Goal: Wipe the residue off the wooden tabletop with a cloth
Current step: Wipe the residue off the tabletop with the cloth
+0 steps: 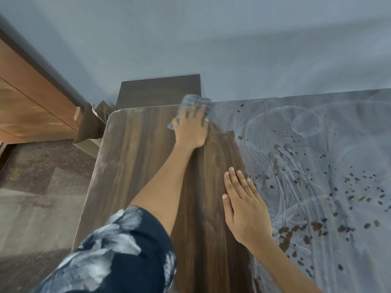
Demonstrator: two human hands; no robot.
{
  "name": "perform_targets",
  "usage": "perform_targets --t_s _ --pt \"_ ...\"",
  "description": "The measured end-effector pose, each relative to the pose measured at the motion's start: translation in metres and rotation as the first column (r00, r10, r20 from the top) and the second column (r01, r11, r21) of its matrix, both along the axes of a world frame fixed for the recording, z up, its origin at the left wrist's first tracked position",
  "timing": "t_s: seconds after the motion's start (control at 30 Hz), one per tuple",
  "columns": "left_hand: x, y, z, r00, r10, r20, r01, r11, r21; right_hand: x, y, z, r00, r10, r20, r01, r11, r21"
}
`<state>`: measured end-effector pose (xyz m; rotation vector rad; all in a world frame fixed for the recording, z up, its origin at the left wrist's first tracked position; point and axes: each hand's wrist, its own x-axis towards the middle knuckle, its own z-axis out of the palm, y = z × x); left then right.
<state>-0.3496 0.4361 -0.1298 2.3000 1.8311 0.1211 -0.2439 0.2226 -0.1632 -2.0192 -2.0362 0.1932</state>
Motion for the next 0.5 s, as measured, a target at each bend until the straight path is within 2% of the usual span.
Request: perform_targets --t_s 0.07,0.13,0.2,0.27,0.33,0.37,0.43,0.5 --pt "0.009 -0.026 -0.001 0.956 -0.294 -0.021 0.295 0.955 0.034 0.0 0.0 0.0 1.0 0.003 -0.003 -0.003 1.0 -0.009" --pt "0.001 -0.034 -0.004 0.894 -0.443 -0.066 0.446 0.895 0.033 0.0 0.0 0.0 1.0 0.003 -0.001 -0.003 1.0 -0.01" --pt "-0.013 -0.015 -0.004 0.94 -0.332 -0.076 0.336 0.941 0.05 0.0 0.0 0.0 1.0 0.002 -0.006 -0.002 1.0 -0.011" --pt "-0.021 0.011 -0.005 0.996 -0.07 -0.047 0.071 0.997 0.026 0.0 0.0 -0.001 1.0 -0.002 -0.021 0.002 1.0 -0.006" --pt "-0.016 0.03 -0.005 0.989 0.148 0.005 -0.148 0.988 -0.039 0.0 0.0 -0.001 1.0 -0.007 -0.026 0.006 1.0 -0.007" --pt "-0.009 0.034 -0.005 0.982 0.187 0.015 -0.186 0.982 -0.039 0.0 0.001 0.0 1.0 -0.006 -0.027 0.006 1.0 -0.011" --pt "0.012 0.027 -0.003 0.992 0.126 0.012 -0.126 0.992 -0.01 0.0 0.0 0.0 1.0 -0.007 -0.022 0.006 1.0 -0.02" --pt "0.029 0.004 -0.002 0.997 -0.08 -0.007 0.08 0.996 0.04 0.0 0.0 0.0 1.0 -0.005 -0.02 0.005 1.0 -0.027"
